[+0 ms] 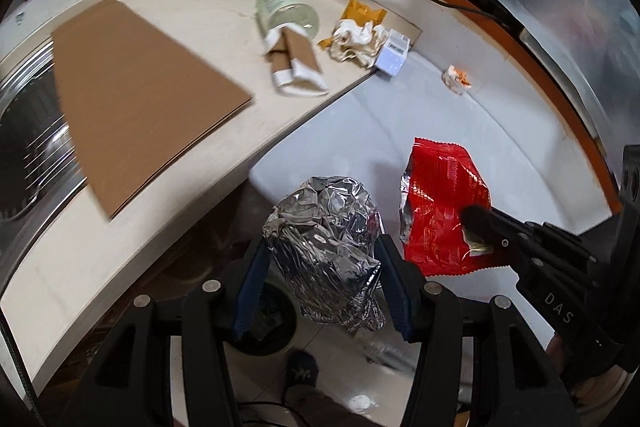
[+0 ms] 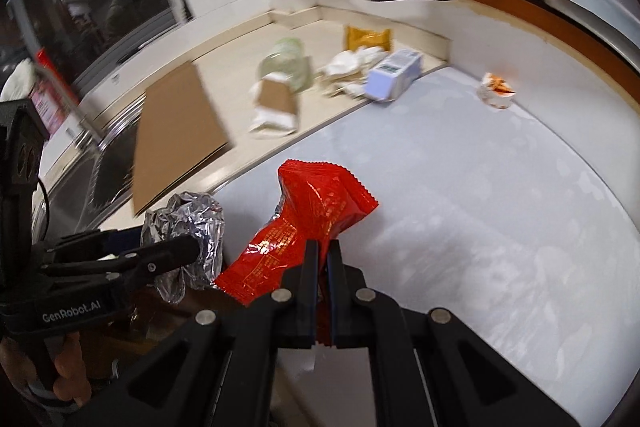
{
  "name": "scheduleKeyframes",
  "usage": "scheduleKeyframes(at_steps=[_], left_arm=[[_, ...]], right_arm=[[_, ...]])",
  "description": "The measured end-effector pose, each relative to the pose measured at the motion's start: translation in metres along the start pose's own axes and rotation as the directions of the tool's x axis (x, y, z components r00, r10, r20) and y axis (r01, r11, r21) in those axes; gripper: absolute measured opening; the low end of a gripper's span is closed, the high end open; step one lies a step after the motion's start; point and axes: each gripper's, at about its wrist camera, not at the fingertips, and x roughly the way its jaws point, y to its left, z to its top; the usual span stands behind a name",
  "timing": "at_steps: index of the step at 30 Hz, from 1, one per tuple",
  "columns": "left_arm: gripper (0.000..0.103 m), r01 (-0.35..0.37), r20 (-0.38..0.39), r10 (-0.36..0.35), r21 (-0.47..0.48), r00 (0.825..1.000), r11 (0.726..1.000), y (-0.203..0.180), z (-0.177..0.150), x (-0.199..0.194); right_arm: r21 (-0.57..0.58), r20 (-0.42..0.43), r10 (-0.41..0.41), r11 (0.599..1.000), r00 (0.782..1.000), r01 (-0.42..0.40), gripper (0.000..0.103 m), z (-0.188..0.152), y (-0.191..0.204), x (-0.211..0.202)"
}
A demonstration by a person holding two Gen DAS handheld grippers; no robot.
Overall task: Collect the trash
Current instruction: 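Carry the foil ball and red wrapper down over the bin with both tools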
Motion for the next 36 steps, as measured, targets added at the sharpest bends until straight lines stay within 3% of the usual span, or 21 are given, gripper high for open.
scheduleKeyframes(at_steps=[6, 16, 25, 36], left_arm=[[0.052, -0.02, -0.006, 0.02, -0.017, 1.0, 1.0, 0.033, -0.032, -0.024], [0.052, -0.049, -0.038, 0.05, 0.028, 0.998, 0.998, 0.058, -0.065, -0.024], [0.052, -0.027, -0.109, 0.031, 0.037, 0.994, 0.999, 0.073, -0.098, 0.011], [0.052, -0.005, -0.191, 0.003, -0.012, 0.982, 1.0, 0.102, -0.136, 0.096]], right_arm=[[-0.112, -0.036, 0.02, 0.993, 0.999, -0.024, 0.004, -0.024, 0.051, -0.001], [-0.254, -0.094, 0.003, 0.967, 0.996, -0.027, 0.004, -0.067, 0.102, 0.018], [-0.26, -0.184, -0.009, 0.965, 0.983, -0.04, 0.004, -0.109, 0.113, 0.056], [-0.215, -0.243, -0.041, 0.977, 0.969, -0.012, 0.004, -0.169, 0.1, 0.13]])
